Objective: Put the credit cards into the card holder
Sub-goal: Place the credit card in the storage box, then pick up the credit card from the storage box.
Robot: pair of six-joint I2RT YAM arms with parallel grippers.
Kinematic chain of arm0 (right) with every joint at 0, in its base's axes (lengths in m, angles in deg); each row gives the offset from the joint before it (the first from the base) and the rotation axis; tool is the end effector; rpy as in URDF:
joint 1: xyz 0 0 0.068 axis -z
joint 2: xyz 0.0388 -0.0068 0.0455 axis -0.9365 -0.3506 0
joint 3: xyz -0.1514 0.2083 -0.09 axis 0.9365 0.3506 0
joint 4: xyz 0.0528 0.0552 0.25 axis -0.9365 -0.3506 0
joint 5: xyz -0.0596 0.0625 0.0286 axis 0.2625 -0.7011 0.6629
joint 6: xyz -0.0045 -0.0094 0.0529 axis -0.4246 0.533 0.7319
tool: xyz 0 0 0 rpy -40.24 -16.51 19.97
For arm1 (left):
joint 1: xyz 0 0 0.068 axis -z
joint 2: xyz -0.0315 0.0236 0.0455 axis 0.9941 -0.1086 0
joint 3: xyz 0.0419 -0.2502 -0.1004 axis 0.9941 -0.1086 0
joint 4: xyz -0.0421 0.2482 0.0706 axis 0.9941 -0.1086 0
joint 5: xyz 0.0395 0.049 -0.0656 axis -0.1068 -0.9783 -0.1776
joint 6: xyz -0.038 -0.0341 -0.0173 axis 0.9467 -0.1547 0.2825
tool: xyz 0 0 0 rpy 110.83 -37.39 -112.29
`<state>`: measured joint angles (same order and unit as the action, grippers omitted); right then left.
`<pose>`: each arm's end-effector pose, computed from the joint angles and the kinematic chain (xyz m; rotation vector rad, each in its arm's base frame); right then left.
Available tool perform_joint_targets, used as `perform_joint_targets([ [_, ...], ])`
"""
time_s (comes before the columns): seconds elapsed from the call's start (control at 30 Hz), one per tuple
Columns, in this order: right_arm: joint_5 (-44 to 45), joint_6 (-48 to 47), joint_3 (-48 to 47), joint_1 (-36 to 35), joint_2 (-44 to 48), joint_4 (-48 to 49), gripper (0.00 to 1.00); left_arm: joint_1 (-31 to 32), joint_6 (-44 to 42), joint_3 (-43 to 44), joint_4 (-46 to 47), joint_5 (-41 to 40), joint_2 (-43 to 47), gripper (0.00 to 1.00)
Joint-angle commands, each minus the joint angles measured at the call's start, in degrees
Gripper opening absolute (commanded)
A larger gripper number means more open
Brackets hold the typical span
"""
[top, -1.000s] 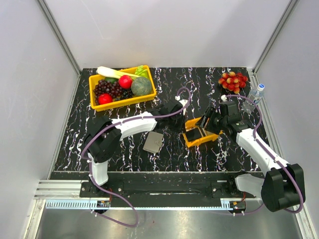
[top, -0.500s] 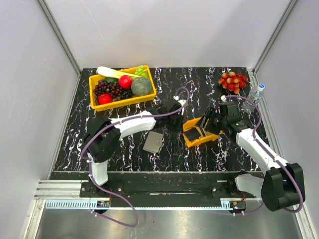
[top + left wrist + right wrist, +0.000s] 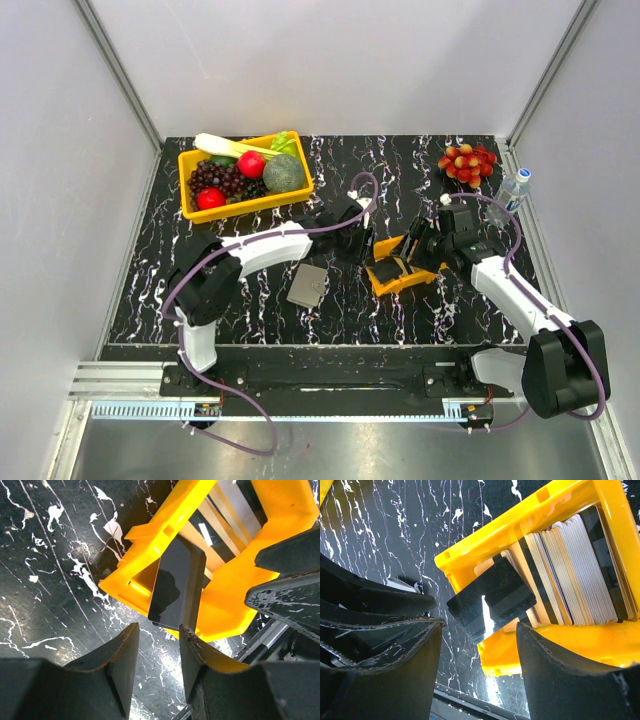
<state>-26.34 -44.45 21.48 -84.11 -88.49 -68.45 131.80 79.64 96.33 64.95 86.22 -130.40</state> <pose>0.2339 0.0702 0.2257 0.3019 2.4539 0.6833 0.2704 -0.3128 0.2055 0.5216 2.5423 -0.8385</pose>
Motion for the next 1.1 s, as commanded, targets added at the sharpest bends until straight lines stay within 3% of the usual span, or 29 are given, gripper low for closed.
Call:
perform_joint_targets([
  [0.0, -0.59, -0.8, -0.06, -0.22, 0.26, 2.19, 0.67, -0.39, 1.24, 3.51, 3.5, 2.83, -1.11, 0.4],
  [0.1, -0.59, -0.88, 0.12, -0.22, 0.26, 2.01, 0.67, -0.57, 1.51, 3.95, 3.94, 3.09, -1.99, 0.37],
  [0.53, -0.77, -0.88, 0.12, -0.22, 0.26, 2.01, 0.67, -1.1, 0.98, 5.01, 2.8, 3.26, -4.01, 0.37],
  [0.83, -0.77, -1.06, 0.03, -0.22, 0.09, 2.01, 0.67, -1.1, 1.07, 5.54, 2.8, 3.79, -4.89, 0.2],
  [1.07, -0.94, -1.06, -0.23, -0.22, 0.09, 2.1, 0.67, -1.1, 0.98, 5.36, 2.27, 3.35, -4.54, 0.28],
])
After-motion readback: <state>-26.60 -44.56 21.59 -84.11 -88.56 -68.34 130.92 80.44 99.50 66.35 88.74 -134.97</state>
